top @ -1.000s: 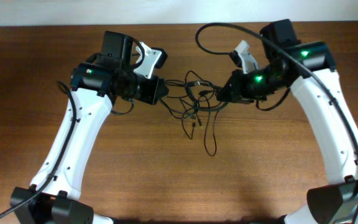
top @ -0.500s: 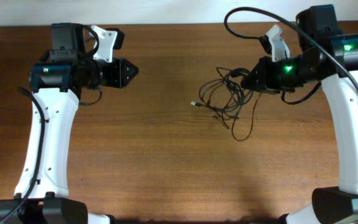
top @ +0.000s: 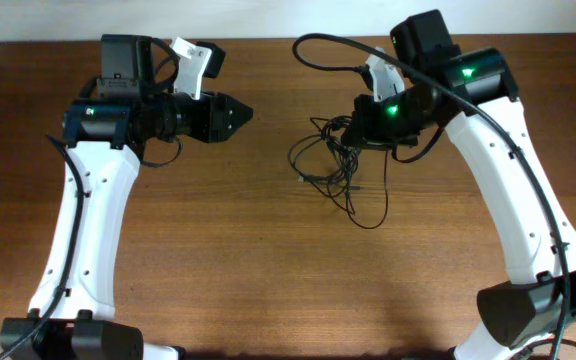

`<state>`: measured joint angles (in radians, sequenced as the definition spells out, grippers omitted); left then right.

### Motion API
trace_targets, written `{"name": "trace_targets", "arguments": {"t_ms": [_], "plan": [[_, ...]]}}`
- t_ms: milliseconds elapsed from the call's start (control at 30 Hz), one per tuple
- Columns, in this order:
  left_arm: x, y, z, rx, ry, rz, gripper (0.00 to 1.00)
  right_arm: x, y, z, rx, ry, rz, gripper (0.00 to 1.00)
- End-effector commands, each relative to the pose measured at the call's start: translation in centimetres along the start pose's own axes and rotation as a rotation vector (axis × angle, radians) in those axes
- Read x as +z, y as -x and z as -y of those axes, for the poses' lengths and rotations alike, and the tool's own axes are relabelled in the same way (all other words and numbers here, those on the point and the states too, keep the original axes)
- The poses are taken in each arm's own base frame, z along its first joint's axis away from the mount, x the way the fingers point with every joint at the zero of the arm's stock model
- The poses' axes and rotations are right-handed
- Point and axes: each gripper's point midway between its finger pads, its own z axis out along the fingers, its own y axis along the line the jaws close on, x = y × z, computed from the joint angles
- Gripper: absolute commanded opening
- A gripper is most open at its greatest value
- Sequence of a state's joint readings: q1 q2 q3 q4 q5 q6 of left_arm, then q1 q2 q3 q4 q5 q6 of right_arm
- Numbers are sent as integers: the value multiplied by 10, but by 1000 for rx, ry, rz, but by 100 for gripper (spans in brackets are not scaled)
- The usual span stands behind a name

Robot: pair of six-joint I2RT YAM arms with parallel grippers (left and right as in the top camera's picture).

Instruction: Untangle cables

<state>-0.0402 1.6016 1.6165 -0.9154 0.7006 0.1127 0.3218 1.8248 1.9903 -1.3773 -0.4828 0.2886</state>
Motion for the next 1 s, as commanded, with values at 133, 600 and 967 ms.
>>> {"name": "trace_targets", "arguments": {"t_ms": [133, 600, 967], "plan": [[2, 1, 0, 21, 14, -4, 53, 11, 5, -1, -7, -19, -5, 4], [19, -7, -5, -120, 103, -49, 53, 16, 6, 6, -1, -47, -8, 4], [63, -25, -19, -221, 85, -139, 54, 63, 6, 11, 30, -64, -98, 43]]}}
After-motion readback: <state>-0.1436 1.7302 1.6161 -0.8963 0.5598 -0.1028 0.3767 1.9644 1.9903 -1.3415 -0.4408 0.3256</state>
